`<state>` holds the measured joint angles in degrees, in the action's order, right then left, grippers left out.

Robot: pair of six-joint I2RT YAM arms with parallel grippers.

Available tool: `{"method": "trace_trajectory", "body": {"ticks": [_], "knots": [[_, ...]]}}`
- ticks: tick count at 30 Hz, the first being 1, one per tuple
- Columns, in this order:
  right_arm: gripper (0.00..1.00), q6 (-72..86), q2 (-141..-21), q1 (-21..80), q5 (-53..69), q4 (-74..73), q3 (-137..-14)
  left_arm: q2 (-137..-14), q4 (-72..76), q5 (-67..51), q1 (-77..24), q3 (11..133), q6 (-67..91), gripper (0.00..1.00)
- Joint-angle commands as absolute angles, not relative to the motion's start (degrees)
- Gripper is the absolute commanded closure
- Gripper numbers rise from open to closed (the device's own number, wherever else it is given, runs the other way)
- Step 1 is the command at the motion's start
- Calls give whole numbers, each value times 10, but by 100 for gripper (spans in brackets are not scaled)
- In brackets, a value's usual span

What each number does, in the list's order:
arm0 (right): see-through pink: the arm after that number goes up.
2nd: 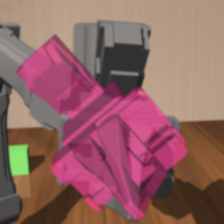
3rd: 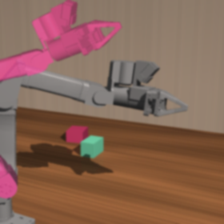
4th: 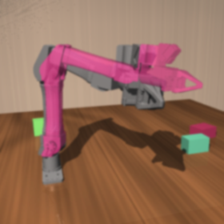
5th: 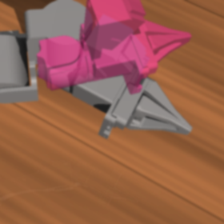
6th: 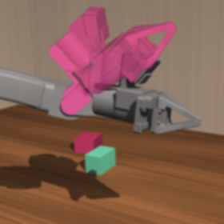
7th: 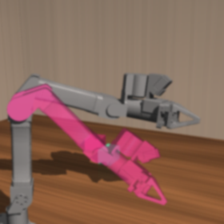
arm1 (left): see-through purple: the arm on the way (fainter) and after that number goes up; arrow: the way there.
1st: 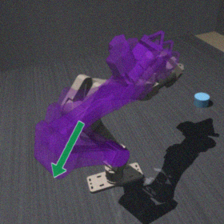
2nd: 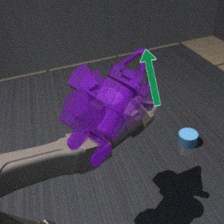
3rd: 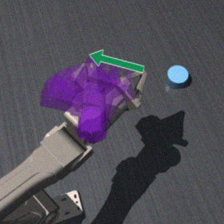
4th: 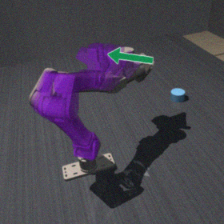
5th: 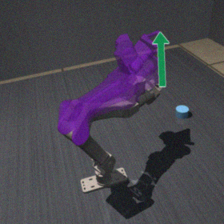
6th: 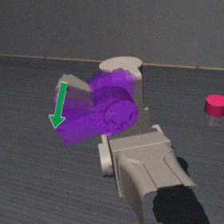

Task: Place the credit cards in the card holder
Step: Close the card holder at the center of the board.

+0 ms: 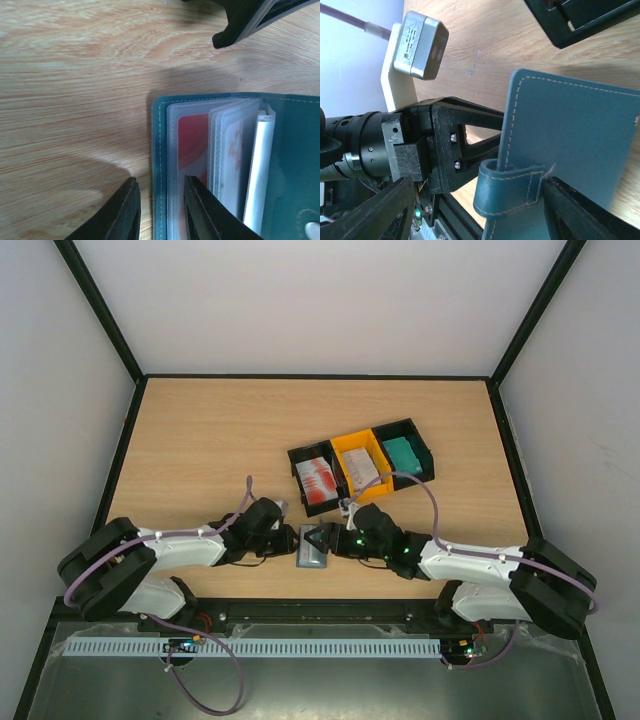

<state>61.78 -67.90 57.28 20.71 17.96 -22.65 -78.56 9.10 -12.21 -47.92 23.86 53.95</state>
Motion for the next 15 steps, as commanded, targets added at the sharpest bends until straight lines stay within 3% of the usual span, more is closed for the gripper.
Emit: {"method": "trace_trajectory", "body": {"ticks": [1,11,15], "knots": [[30,612,-706,575,239,234,-235,-807,39,-138,-483,223,533,73],[35,610,-799,575,232,269,-236,-773,19,-113,-482,223,541,72],[36,617,-816,575,237,283,-233,-740,-20,-88,-482,224,547,62]]}}
